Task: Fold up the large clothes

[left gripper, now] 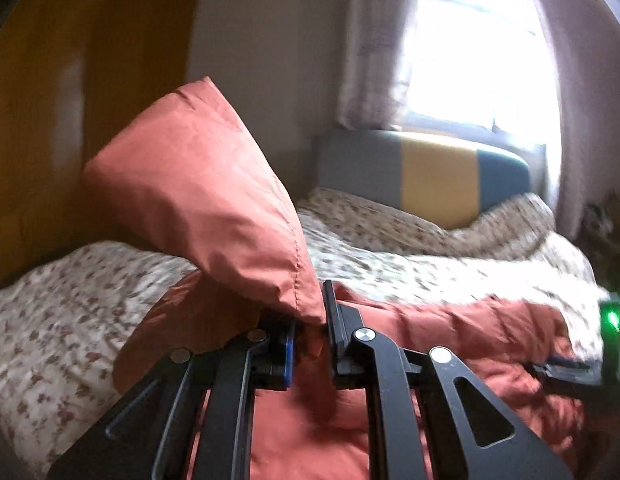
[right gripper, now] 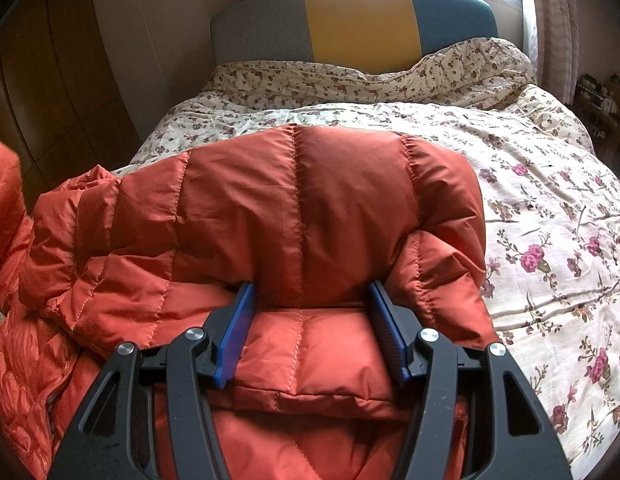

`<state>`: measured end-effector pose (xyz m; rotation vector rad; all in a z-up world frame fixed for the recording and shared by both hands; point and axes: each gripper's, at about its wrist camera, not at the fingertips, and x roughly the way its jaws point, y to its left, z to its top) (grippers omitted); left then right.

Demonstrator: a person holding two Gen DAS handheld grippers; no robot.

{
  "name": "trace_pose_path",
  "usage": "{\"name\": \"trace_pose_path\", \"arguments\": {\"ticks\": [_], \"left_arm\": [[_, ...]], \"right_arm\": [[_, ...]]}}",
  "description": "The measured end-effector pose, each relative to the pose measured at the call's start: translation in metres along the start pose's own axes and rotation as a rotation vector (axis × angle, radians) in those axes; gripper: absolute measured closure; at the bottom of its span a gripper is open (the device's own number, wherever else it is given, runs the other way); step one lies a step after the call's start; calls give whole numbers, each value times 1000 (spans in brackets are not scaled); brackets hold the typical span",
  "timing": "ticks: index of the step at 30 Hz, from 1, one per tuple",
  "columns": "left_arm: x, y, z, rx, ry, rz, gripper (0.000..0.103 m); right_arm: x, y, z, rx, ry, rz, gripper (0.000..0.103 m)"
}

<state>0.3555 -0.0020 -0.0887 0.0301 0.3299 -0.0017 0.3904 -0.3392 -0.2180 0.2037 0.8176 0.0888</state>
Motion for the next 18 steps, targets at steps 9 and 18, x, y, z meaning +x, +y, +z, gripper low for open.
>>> {"name": "trace_pose_path", "arguments": {"ticks": [9, 18], "left_arm": [[23, -90, -30, 213, 117, -116, 91], [48, -132, -47, 337, 264, -219, 91]], "right_arm": [[0, 0, 0, -1, 0, -3, 45], [0, 0, 0, 0, 0, -3, 45]]}}
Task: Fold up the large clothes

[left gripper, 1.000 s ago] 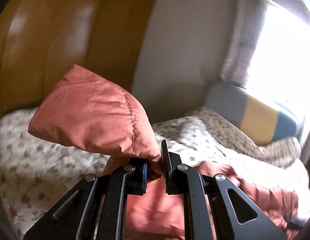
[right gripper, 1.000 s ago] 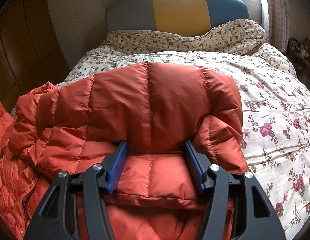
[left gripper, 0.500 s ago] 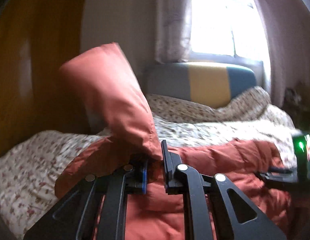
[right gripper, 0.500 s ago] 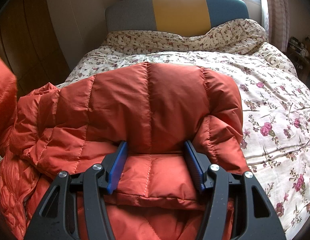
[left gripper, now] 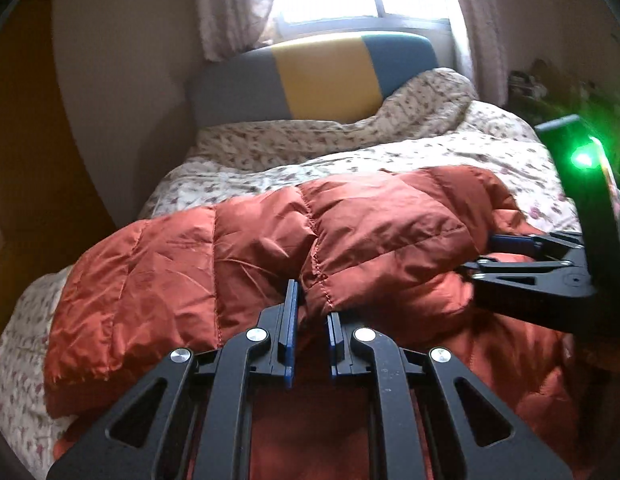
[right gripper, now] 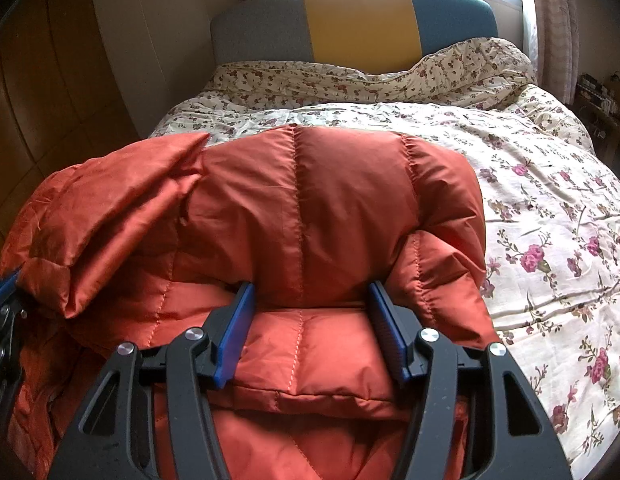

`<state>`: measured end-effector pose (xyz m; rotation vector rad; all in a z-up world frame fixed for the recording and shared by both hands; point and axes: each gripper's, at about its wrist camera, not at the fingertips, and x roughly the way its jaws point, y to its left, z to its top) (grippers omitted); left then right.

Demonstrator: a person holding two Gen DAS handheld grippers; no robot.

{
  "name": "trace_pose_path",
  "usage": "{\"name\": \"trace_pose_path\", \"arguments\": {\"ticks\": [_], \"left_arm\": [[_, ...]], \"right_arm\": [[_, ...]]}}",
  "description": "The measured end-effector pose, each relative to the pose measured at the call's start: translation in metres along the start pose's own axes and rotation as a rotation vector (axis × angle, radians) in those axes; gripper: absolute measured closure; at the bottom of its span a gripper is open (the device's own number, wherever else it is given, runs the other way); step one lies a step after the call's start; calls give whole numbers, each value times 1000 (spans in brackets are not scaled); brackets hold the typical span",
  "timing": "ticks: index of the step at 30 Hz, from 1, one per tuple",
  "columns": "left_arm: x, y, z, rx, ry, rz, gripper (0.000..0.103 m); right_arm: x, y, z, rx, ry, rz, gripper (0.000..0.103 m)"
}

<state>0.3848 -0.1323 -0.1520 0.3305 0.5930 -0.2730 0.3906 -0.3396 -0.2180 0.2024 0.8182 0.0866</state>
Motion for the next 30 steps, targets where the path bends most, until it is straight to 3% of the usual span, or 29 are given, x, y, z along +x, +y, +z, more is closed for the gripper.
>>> {"name": "trace_pose_path", "arguments": {"ticks": [3, 5, 9, 12, 14, 16, 20, 24, 28, 30], "left_arm": [[2, -12, 1, 53, 26, -42, 91], [18, -19, -5, 88, 93, -54, 91], [36, -19, -15, 81, 151, -96, 91], [31, -11, -14, 48, 140, -138, 78], [21, -3, -12, 9, 138, -157, 53], [3, 9, -14, -49, 107, -211, 38], [-28, 34, -12, -137, 43, -245, 38], [-39, 75, -7, -236, 21, -167, 33], [-21, 125, -3, -349, 77, -20, 32], [-1, 147, -2, -370, 128, 54, 32]], "right_arm": [[1, 1, 1, 3, 0, 4, 45], [1, 2, 1, 3, 0, 4, 45], [1, 2, 2, 1, -1, -1, 44], [-7, 4, 4, -2, -14, -12, 39], [-17, 6, 6, -3, -39, -20, 35], [-29, 6, 7, 7, -50, -47, 35], [-62, 5, 12, 80, -121, -99, 35], [-91, 28, 29, 98, -225, -17, 33], [-77, 88, 55, -33, -191, 74, 34], [-59, 115, 62, -98, -157, 73, 34]]}}
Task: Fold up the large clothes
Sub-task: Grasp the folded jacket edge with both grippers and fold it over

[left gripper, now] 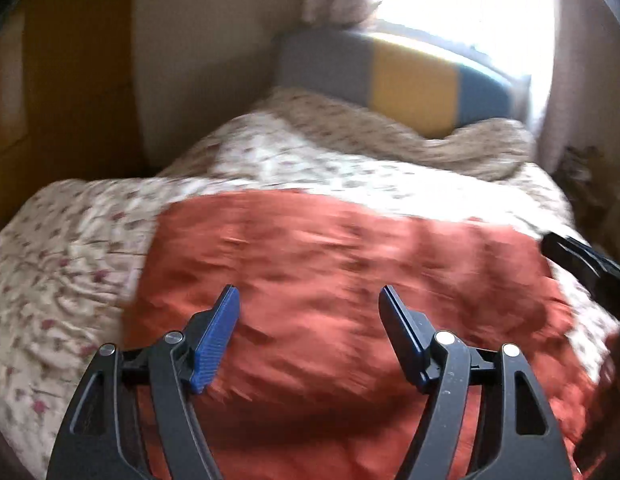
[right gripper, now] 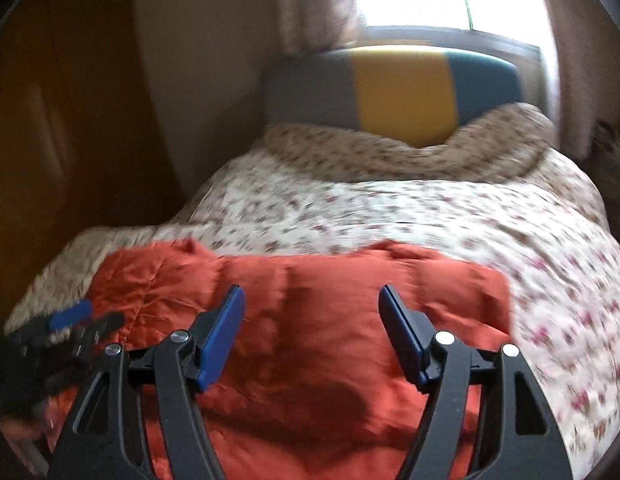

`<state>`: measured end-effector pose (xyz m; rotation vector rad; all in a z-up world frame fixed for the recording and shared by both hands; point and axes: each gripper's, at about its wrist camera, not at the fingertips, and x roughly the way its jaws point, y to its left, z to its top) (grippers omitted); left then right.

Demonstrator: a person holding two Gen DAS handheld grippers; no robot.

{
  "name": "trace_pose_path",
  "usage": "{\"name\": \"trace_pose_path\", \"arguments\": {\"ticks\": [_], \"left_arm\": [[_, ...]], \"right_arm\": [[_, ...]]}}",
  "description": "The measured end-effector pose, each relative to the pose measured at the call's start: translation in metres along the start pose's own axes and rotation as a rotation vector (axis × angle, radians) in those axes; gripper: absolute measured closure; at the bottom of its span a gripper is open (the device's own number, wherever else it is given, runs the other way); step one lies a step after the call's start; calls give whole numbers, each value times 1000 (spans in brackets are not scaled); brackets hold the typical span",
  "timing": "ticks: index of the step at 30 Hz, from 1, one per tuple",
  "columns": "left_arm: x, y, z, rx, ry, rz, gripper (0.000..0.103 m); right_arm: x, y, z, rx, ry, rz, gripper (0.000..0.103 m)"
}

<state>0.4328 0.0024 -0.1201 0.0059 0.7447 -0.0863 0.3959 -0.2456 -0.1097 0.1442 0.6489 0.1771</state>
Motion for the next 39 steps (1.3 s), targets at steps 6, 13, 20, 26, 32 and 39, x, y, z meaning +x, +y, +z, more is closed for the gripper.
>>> {"name": "trace_pose_path", "arguments": {"ticks": [6, 13, 20, 26, 32, 39], "left_arm": [[39, 12, 4, 46, 43, 42, 32], [58, 16, -16, 17, 53, 18, 32], [70, 16, -22, 11, 65, 22, 32], [70, 15, -23, 8, 66, 25, 32], [51, 19, -15, -10, 87, 24, 26], [48, 43, 20, -28, 37, 101, 23]], "right_arm": [[69, 19, -3, -59, 149, -74, 35], [90, -13, -39, -53, 182, -53, 35], [95, -17, -56, -77, 151, -68, 35], [98, -16, -55, -87, 155, -75, 34], [77, -16, -46, -115, 146, -41, 31], [67, -49, -30, 6, 137, -25, 39]]}}
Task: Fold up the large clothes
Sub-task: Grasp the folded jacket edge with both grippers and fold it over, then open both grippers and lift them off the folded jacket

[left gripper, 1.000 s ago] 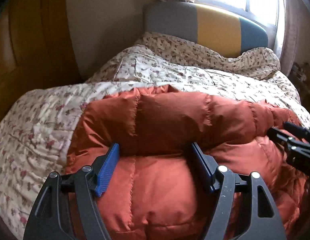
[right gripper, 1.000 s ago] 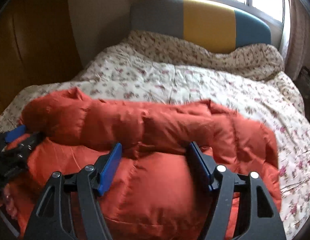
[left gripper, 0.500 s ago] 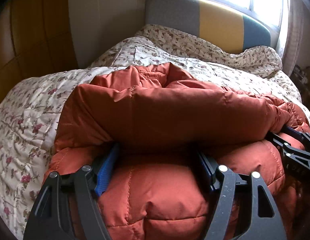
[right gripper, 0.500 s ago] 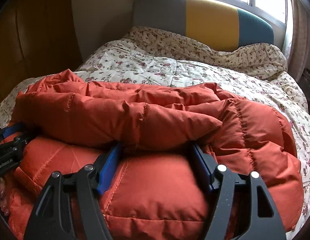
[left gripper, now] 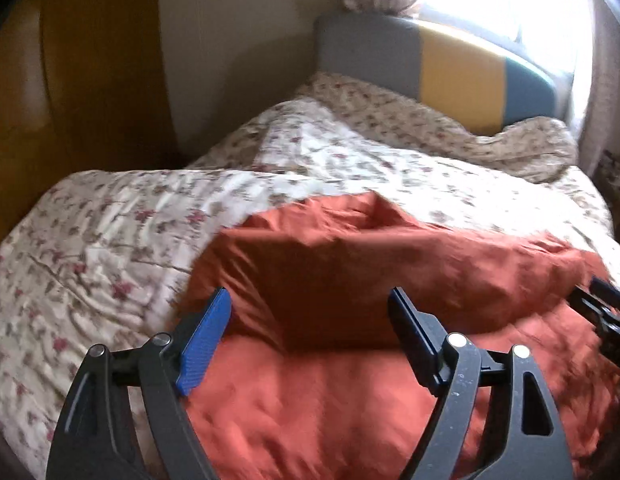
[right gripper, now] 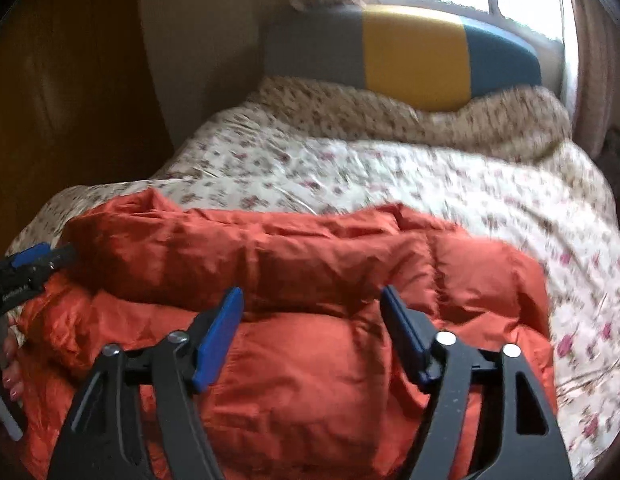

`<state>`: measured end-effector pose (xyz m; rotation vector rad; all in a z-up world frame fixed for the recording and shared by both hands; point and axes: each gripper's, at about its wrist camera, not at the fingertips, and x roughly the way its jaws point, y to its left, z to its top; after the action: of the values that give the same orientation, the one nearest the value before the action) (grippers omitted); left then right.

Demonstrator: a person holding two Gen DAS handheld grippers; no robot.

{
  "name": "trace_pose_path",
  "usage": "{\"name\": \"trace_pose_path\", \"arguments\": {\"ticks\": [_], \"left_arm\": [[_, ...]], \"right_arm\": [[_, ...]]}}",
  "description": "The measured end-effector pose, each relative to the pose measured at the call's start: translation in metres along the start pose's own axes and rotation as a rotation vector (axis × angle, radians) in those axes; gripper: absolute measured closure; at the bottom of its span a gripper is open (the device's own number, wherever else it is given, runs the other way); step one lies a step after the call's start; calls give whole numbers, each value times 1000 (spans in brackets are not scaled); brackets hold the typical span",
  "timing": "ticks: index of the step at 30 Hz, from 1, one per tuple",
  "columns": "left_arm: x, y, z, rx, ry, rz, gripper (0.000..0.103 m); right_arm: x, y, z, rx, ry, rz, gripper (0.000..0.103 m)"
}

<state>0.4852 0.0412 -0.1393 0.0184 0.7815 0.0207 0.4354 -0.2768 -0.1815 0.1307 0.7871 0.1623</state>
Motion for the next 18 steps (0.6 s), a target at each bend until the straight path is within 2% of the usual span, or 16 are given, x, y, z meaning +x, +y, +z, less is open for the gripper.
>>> {"name": "trace_pose_path", "arguments": {"ticks": [2, 4, 9, 16, 18], "left_arm": [[19, 5, 5, -5, 33, 7, 22], [33, 6, 3, 19, 38, 3, 19], [54, 11, -13, 0, 44, -33, 18], [59, 6, -16, 7, 54, -30, 17], [50, 6, -14, 10, 57, -13, 11]], "right_arm": [[13, -12, -2, 39, 34, 5, 39], [21, -19, -9, 54, 25, 38, 39], [31, -3, -19, -45, 10, -38, 37], [38, 0, -21, -57, 28, -44, 35], [33, -1, -17, -48, 40, -37, 35]]}}
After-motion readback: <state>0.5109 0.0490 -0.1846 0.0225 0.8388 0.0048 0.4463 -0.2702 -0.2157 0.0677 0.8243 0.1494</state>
